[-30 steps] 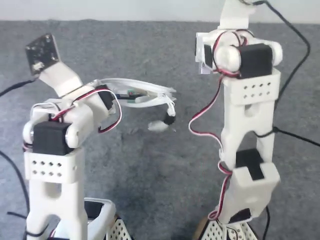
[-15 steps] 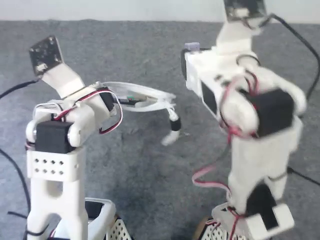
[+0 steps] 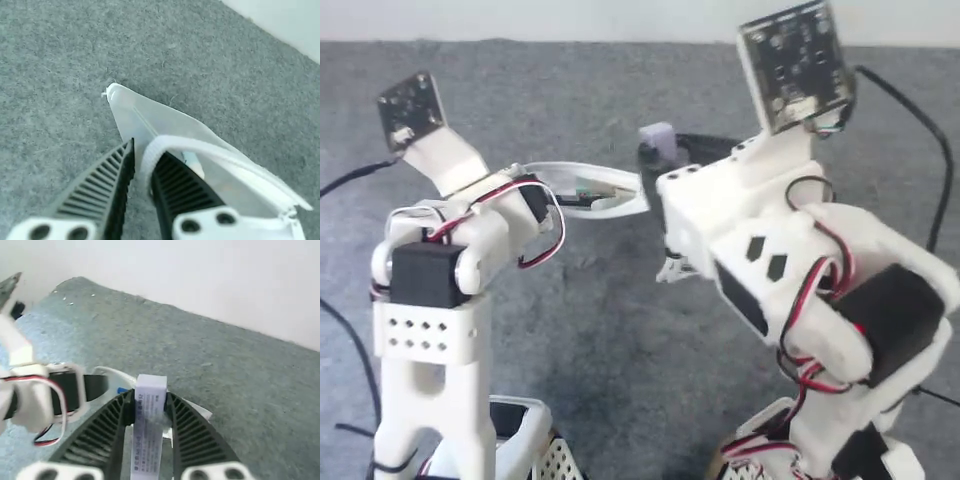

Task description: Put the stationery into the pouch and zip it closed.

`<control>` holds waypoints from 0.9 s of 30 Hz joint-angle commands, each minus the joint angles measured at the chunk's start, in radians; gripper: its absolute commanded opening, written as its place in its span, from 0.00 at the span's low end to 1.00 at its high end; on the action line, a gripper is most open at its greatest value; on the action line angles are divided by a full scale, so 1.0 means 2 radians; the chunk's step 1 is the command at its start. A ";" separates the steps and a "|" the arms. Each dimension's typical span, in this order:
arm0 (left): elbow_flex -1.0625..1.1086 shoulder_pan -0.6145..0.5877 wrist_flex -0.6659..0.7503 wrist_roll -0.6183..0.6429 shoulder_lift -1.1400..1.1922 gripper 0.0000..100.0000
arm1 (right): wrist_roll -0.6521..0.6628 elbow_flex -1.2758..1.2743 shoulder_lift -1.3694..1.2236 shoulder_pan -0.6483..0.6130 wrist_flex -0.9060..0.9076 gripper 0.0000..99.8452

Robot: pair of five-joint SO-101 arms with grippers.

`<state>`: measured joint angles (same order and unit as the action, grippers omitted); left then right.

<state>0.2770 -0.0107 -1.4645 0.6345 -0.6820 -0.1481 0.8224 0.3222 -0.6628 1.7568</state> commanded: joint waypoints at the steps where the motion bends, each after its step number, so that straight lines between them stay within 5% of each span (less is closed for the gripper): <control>1: -0.011 -0.003 0.022 0.006 -0.025 0.01 | -0.012 -0.001 0.013 -0.030 0.019 0.01; 12: -0.011 -0.003 0.022 0.006 -0.024 0.01 | -0.032 -0.092 0.077 -0.032 0.003 0.01; 27: 0.002 -0.003 0.034 0.006 -0.025 0.01 | -0.034 -0.410 0.264 -0.033 -0.257 0.01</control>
<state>0.3046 -0.0123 -1.4369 0.6345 -0.6820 -0.2033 0.0629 0.7902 -0.7227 1.3456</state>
